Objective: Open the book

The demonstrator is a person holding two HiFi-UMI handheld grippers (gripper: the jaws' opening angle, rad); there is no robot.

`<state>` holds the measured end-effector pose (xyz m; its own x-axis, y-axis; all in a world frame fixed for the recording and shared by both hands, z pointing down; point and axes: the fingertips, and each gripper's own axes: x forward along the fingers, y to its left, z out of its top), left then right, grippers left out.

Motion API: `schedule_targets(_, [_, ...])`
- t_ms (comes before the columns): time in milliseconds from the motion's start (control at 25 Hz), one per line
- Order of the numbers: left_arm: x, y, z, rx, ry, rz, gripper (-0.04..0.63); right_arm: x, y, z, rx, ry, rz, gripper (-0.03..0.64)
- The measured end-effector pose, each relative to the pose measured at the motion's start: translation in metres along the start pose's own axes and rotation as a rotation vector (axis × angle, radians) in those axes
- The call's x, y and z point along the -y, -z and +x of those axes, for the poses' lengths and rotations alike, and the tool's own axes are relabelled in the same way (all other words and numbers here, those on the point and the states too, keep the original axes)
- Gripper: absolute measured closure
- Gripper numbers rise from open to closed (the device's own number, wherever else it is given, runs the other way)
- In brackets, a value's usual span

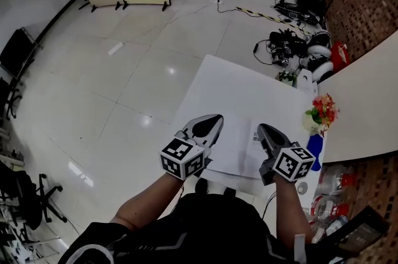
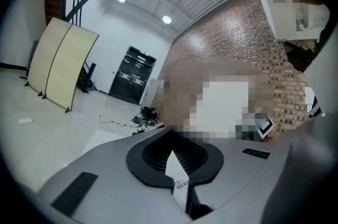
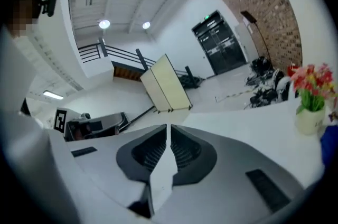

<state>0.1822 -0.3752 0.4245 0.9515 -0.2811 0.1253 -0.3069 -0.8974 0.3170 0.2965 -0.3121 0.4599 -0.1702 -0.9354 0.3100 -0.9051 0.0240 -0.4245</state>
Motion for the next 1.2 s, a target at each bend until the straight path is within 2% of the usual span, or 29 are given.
schedule_targets(120, [0.022,-0.012,0.011,0.024,0.044,0.077,0.599,0.011,-0.029,-0.034,0.107,0.086,-0.109,0.601])
schedule_targets(320, [0.050,-0.015,0.019,0.027,0.118,0.152,0.600,0.012,-0.038,-0.063,0.155,0.149,-0.170,0.601])
schedule_targets(480, [0.060,-0.018,0.022,0.036,0.165,0.160,0.600,0.009,-0.038,-0.081,0.183,0.192,-0.181,0.601])
schedule_targets(680, [0.085,-0.010,0.016,0.029,0.187,0.147,0.600,0.002,-0.034,-0.112,0.188,0.222,-0.208,0.601])
schedule_targets(920, [0.143,-0.001,-0.016,0.031,0.164,0.200,0.600,-0.008,-0.017,-0.174,0.215,0.217,-0.229,0.601])
schedule_targets(1200, [0.230,0.026,-0.086,0.036,0.085,0.199,0.600,-0.035,0.026,-0.262,0.203,0.159,-0.260,0.601])
